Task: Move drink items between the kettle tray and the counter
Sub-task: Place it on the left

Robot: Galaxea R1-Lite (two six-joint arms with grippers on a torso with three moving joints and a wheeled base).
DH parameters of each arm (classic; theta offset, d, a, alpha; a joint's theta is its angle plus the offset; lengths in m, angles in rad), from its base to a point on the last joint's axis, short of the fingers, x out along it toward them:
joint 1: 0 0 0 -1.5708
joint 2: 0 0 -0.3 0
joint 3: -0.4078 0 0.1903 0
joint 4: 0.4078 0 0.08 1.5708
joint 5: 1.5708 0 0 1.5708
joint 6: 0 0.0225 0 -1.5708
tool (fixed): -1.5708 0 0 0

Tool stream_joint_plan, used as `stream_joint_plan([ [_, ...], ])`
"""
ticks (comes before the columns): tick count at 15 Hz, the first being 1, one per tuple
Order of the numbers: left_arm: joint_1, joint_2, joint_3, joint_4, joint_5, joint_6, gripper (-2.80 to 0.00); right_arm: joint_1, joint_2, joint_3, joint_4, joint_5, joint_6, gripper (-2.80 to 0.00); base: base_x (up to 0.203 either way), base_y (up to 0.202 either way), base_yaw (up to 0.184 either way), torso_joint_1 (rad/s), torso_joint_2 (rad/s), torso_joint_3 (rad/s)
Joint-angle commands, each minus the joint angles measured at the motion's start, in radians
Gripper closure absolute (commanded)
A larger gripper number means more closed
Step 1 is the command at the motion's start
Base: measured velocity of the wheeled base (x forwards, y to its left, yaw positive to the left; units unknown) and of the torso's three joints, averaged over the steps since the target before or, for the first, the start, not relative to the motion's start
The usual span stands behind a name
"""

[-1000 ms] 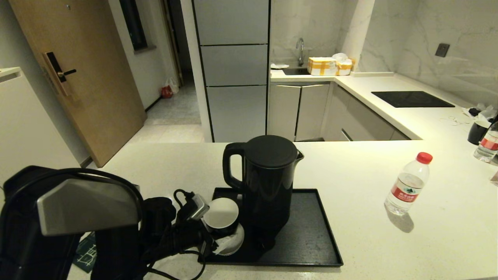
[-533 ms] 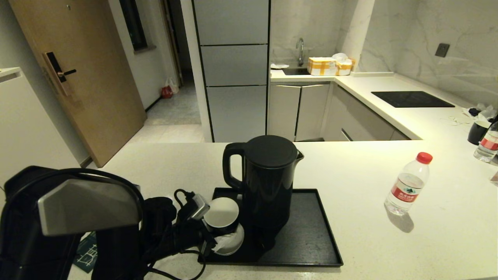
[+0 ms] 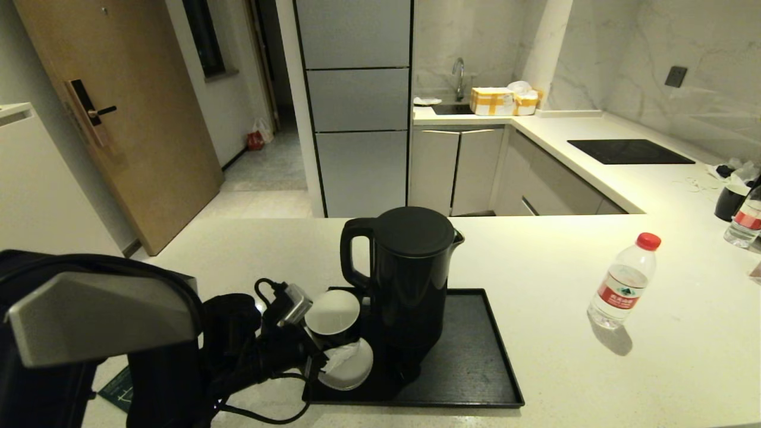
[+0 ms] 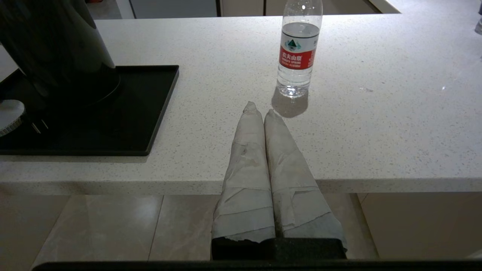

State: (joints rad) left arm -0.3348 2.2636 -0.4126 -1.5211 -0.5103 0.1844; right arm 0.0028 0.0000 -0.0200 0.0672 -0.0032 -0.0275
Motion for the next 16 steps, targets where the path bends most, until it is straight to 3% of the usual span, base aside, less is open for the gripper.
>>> stream_joint_plan([
  [1, 0.010, -0.041, 0.002, -0.009, 0.051, -0.011, 0.00, 0.000, 0.002, 0.000, 0.000, 0.000, -0.002, 0.00, 0.000, 0.000, 0.000, 0.000, 0.00, 0.000],
  [6, 0.051, -0.047, 0.017, -0.009, 0.075, -0.008, 0.00, 0.000, 0.002, 0.000, 0.000, 0.000, 0.000, 0.00, 0.000, 0.000, 0.000, 0.000, 0.00, 0.000],
  [13, 0.140, -0.036, -0.012, -0.009, 0.200, -0.033, 0.00, 0.000, 0.002, 0.000, 0.000, 0.000, 0.000, 0.00, 0.000, 0.000, 0.000, 0.000, 0.00, 0.000],
  [15, 0.144, -0.036, -0.012, -0.009, 0.206, -0.033, 0.00, 0.000, 0.002, 0.000, 0.000, 0.000, 0.000, 0.00, 0.000, 0.000, 0.000, 0.000, 0.00, 0.000],
  [16, 0.180, -0.034, -0.010, -0.009, 0.218, -0.034, 0.00, 0.000, 0.002, 0.000, 0.000, 0.000, 0.000, 0.00, 0.000, 0.000, 0.000, 0.000, 0.00, 0.000],
])
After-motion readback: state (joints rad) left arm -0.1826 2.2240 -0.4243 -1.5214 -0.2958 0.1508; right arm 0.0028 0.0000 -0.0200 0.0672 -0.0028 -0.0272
